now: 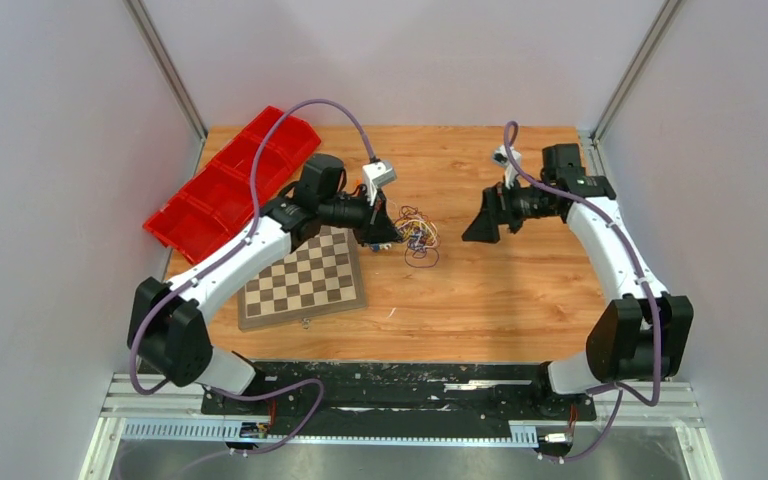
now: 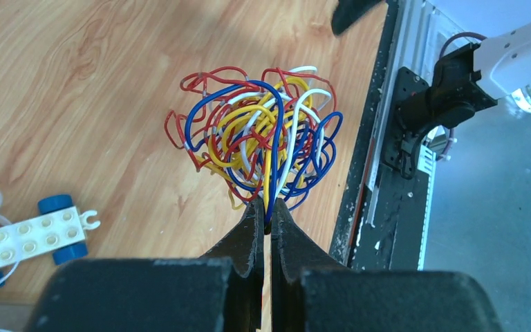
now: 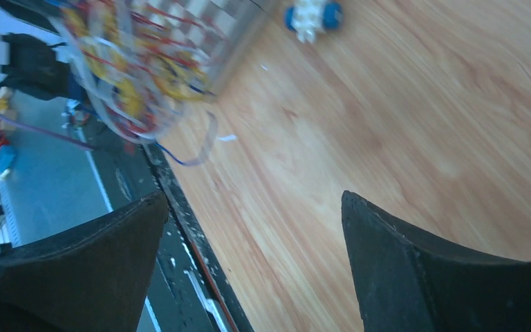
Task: Untangle the cables
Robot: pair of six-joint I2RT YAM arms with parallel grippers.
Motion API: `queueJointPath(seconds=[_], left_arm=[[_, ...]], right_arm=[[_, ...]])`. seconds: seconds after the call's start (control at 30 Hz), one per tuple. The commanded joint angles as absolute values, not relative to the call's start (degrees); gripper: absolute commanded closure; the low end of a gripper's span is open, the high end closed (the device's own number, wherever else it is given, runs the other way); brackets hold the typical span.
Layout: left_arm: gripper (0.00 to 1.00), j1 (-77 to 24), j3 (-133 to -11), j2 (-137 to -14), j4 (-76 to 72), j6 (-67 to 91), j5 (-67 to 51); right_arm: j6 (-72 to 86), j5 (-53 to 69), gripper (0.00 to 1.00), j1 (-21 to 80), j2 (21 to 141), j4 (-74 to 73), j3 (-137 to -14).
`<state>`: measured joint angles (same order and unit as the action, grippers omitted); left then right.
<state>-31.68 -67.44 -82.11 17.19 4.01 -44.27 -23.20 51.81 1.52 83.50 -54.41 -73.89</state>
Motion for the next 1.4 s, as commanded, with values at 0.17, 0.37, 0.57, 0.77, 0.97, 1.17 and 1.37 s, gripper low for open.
queueJointPath(seconds=[0.17, 0.37, 0.57, 0.77, 0.97, 1.17, 1.37], left_arm=[[1.00, -34.5, -72.8, -86.2, 11.7, 9.0, -48.3], [1.00, -34.5, -72.7, -84.7, 13.0, 8.5, -49.2], [1.00, -30.9, -69.3, -80.1, 19.5, 6.1, -48.2], [1.00, -24.8, -65.3, -75.2, 21.5, 5.5, -47.1], [1.00, -18.1, -65.1, -72.0, 24.4, 2.9, -46.1], [1.00, -10.6, -66.9, -70.3, 28.8, -1.8, -46.0], [1.00, -5.5, -70.1, -69.6, 30.9, -3.9, -46.2]], right_arm=[[-8.2, 57.0, 0.09, 16.8, 84.8, -38.3, -76.8], [-8.9, 47.6, 0.97, 17.5, 87.3, -37.9, -75.1], [-14.7, 34.2, 1.00, 9.7, 81.6, -39.8, -71.7], [-21.5, 25.8, 1.00, -1.3, 78.1, -41.3, -69.9], [-26.0, 25.7, 1.00, -10.0, 79.5, -44.3, -73.1], [-31.5, 24.5, 1.00, -17.1, 82.4, -45.1, -74.2], [-33.6, 25.4, 1.00, -21.3, 86.5, -46.6, -75.7]])
